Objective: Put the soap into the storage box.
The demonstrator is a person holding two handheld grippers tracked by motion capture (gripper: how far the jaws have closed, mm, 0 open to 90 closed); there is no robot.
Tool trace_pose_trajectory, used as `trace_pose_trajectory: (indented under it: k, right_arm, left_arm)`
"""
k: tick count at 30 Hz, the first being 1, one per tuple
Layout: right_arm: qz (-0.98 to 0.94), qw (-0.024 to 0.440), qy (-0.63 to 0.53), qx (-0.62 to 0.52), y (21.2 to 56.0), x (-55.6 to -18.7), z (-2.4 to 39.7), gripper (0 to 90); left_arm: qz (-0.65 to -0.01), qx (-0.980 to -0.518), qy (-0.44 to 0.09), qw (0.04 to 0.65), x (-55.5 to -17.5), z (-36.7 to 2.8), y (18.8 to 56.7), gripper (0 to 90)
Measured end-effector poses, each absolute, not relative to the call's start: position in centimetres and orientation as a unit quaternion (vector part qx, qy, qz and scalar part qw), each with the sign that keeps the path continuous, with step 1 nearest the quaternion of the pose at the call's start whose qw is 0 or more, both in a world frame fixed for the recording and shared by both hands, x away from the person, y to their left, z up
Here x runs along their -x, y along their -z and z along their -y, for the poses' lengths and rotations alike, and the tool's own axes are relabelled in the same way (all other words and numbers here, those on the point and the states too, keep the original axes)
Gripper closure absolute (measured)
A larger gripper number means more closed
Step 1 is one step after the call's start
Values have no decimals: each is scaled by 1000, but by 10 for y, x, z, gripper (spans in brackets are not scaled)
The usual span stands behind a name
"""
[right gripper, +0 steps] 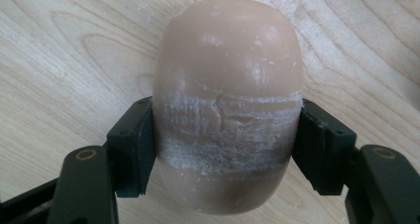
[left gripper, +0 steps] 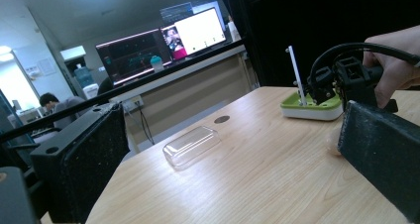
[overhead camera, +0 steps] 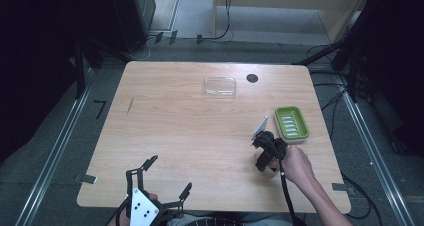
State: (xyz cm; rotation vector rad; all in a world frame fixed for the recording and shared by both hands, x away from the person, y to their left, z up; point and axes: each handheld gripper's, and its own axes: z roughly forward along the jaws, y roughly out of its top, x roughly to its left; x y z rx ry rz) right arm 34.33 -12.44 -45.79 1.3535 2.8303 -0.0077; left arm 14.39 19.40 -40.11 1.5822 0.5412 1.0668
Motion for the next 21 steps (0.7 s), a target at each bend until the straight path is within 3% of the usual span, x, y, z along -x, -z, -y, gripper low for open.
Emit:
trace_pose_trajectory:
  k: [21]
  right_arm:
    - [-898,2,4,-441,449,-343,140,334]
  left_arm:
    - [-229,-668,-450,547,-144,-194,401,0]
